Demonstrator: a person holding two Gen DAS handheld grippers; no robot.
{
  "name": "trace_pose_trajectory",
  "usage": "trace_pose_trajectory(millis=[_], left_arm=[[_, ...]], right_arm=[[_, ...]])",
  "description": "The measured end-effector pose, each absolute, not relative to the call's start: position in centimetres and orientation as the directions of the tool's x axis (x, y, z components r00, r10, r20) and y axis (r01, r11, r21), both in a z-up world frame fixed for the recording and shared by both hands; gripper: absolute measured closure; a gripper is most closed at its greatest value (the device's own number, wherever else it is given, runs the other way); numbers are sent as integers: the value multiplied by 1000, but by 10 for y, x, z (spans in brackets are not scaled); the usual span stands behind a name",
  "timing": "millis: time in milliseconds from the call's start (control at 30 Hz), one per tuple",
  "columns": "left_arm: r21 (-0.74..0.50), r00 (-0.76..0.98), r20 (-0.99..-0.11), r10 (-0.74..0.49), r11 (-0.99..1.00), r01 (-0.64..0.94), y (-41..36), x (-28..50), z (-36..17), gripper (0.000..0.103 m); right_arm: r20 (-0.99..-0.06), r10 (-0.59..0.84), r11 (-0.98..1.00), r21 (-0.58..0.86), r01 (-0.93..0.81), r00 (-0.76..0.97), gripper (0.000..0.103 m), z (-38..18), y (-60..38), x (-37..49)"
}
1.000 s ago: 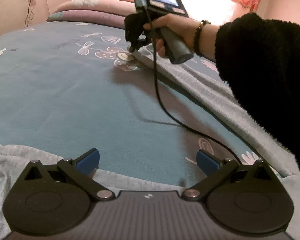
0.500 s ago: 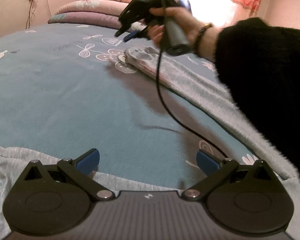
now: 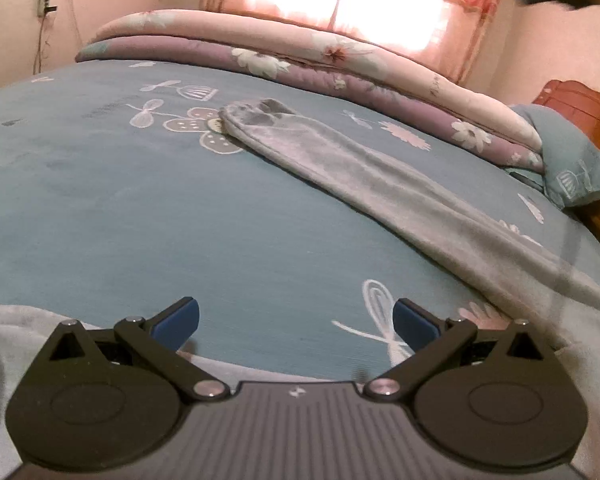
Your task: Fold clothes
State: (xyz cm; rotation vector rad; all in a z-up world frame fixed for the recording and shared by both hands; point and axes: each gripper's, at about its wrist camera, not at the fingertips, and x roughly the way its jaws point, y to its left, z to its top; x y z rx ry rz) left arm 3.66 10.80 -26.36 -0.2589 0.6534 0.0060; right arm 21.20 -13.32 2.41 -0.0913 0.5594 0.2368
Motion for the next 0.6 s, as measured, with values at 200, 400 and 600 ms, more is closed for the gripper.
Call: trace_pose_trajectory(millis=[200,400,600], left_arm=[[-153,793,-602,-97,988,5,74,40,-264,1],[-153,778,-600,-187,981,118,40,34,-262,1],[-208,711,-591,-381,924,322,-4,20,-261,1]], right_arm=[[-436,-45,988,-151,-24,899,37,95,-227,125],[-362,-172,956,-285,66,916,25,92,-279,70],[-482,-231,937,-344,60,845,24,12,-312,76]])
